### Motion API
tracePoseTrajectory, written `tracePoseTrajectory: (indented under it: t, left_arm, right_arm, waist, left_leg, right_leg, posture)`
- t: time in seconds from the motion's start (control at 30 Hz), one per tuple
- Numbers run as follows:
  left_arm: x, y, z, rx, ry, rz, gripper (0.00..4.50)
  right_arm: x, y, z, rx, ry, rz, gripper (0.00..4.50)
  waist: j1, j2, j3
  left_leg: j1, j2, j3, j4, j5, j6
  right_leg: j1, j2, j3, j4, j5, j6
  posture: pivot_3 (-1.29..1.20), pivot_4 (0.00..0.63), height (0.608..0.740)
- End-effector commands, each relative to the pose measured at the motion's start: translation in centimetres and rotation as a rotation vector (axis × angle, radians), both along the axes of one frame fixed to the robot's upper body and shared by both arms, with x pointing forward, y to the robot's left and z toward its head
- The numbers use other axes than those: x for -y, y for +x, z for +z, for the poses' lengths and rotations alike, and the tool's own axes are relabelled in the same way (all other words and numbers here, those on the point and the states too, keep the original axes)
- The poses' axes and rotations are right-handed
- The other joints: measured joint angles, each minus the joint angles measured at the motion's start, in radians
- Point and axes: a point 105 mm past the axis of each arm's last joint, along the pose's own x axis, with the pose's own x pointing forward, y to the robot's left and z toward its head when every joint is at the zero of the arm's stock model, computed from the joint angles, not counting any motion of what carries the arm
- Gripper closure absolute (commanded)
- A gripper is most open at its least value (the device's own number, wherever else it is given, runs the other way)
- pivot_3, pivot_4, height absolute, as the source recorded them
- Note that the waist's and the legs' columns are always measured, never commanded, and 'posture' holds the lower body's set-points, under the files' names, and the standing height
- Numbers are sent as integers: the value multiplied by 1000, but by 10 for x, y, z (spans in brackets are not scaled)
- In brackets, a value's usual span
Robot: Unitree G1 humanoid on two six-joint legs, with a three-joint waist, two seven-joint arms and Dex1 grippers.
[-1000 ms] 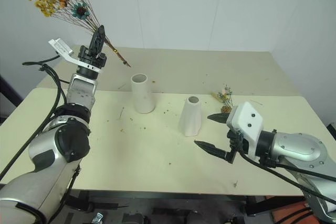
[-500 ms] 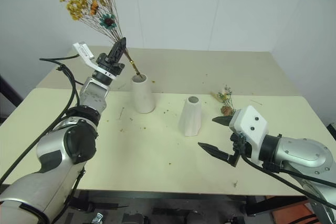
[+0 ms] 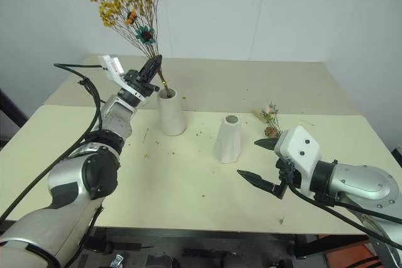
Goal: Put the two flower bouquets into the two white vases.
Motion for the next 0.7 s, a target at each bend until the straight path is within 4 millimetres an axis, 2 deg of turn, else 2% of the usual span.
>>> tracePoseTrajectory:
  t: [0.03, 0.33, 0.57, 0.7]
  left_arm:
    - [1, -3, 3, 53, 44, 21, 4496]
    - [12, -6, -17, 51, 135, 12, 4496]
    - [11, -9, -20, 68, 135, -4, 4496]
    - [7, -12, -16, 110, 145, 12, 3464]
  right_arm:
    - [0, 0, 7, 44, -24, -11, 0]
    - [3, 1, 5, 38, -27, -23, 0]
    - [3, 2, 4, 32, -30, -25, 0]
    - [4, 4, 1, 26, -32, -26, 0]
  waist:
    - [0, 0, 0]
    - [0, 0, 0]
    - [0, 0, 0]
    - [0, 0, 0]
  left_leg:
    - [0, 0, 0, 0, 0, 0]
    - [0, 0, 0, 0, 0, 0]
    - [0, 0, 0, 0, 0, 0]
    - [0, 0, 0, 0, 0, 0]
  right_leg:
    - [0, 0, 0, 0, 0, 0]
    - [0, 0, 0, 0, 0, 0]
    - [0, 0, 0, 0, 0, 0]
    - [0, 0, 0, 0, 0, 0]
  posture:
    - [0, 150, 740]
    - [0, 150, 740]
    - [0, 150, 740]
    - [0, 150, 740]
